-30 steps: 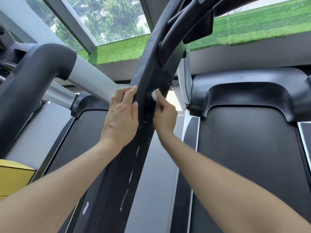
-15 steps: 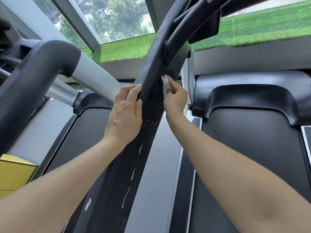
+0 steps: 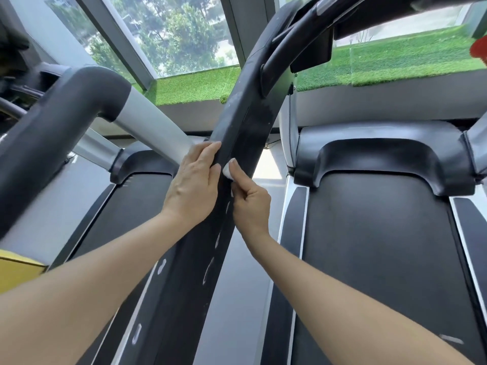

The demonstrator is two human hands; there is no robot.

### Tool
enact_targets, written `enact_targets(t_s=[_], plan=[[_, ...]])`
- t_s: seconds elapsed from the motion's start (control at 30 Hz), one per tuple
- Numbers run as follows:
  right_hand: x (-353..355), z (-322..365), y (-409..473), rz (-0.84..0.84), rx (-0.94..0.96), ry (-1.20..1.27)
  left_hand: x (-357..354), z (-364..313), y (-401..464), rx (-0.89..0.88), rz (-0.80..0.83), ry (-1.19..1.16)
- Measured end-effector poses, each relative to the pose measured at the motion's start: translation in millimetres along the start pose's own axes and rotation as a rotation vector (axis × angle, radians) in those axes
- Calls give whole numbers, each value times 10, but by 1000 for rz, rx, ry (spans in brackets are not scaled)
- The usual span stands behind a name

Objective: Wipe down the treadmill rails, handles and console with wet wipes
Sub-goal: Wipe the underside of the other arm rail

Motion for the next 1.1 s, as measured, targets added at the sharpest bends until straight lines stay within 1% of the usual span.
enact_targets(t_s=[0.07, 0.13, 0.17, 0.27, 0.3, 0.4, 0.47, 0.53, 0.63, 0.7, 0.8, 0.87, 0.93, 1.1], plan=[[6, 27, -174, 9, -36, -25, 23, 64, -203, -15, 9, 10], [48, 25, -261, -4, -102, -38, 15, 92, -286, 2, 14, -28], [87, 20, -270, -45, -131, -50, 10, 86, -300, 13, 5, -51], [128, 8, -267, -263, -173, -97, -2, 58, -296, 34, -25, -72], [72, 30, -304, -272, -169, -94, -2, 58, -299, 34, -30, -71], [-231, 26, -524, -175, -118, -30, 0, 66, -296, 30, -51, -83], [-296, 14, -482, -233, -94, -9, -4, 65, -299, 26, -63, -90], [-250, -32, -220, -303, -95, -81, -14, 70, -299, 20, -67, -88], [-164, -107, 264, -357, -116, -311, -10, 69, -304, 22, -63, -91], [-150, -141, 366, -379, -139, -370, -15, 59, -307, 16, -61, -89], [-196, -56, -48, -302, -112, -279, -19, 56, -315, 23, -59, -108], [-245, -9, -407, -231, -70, -157, -17, 52, -317, 29, -58, -123], [-240, -50, -396, -246, -48, -133, -16, 53, -316, 29, -58, -126], [-58, -231, 554, -341, -95, -452, -17, 65, -318, 25, -53, -123]])
Point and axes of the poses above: each hand's wrist, its own y-axis towards the middle knuckle, its own x-axis out of the back of the hand, z = x × y, the point moved 1 cm from there along y, towards the middle knuckle, and after that the axes turned 14 degrees about y, right-handed, at the moved point
